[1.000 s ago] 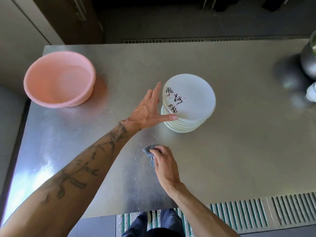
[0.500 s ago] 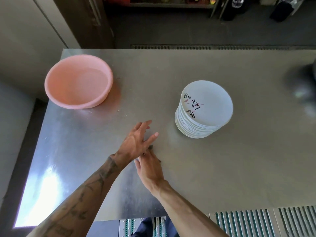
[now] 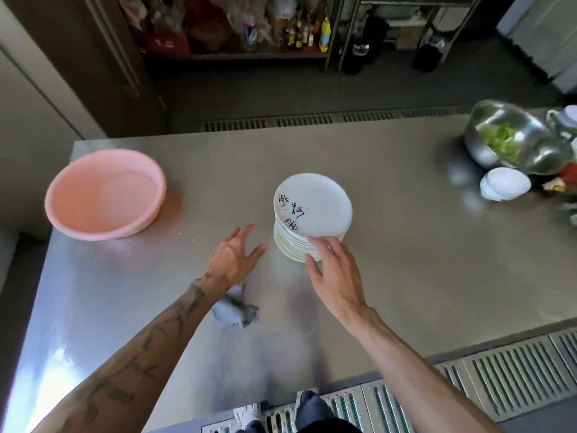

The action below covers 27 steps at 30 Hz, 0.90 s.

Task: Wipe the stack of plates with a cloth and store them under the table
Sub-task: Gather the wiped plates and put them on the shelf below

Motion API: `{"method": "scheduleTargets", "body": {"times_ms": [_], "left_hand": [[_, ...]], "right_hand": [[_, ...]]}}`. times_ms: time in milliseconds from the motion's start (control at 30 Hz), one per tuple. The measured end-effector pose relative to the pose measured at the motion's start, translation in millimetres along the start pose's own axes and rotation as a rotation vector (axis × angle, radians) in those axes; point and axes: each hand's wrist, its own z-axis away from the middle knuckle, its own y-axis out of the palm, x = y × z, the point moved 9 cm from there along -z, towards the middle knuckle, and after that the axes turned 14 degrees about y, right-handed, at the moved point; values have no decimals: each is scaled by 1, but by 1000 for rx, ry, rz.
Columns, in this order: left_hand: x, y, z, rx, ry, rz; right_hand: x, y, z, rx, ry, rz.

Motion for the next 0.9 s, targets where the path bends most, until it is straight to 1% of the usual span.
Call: {"method": "scheduleTargets", "body": {"times_ms": [100,167,400,567,700,900], "left_hand": [[-12,-11,-14,-38,-12,-7],[-17,-15,-21,-58,-35,-13],[-39,-11,-44,-114,-184,18],[-52,6,-63,-156,-251,130],[-47,20,-72,-223,-351,241],[-41,30,-68,-271,-358,347]], "right_hand": [[-15,-44,-26,-81,29,-61],[-28,-61,-50,-76,58,-66],[-64,-57,-117,121,112,7],[-80,-35,-147,261,149,54],[-86,-17,-162,351,185,22],[-93,9,-173,459,243,-88]]}}
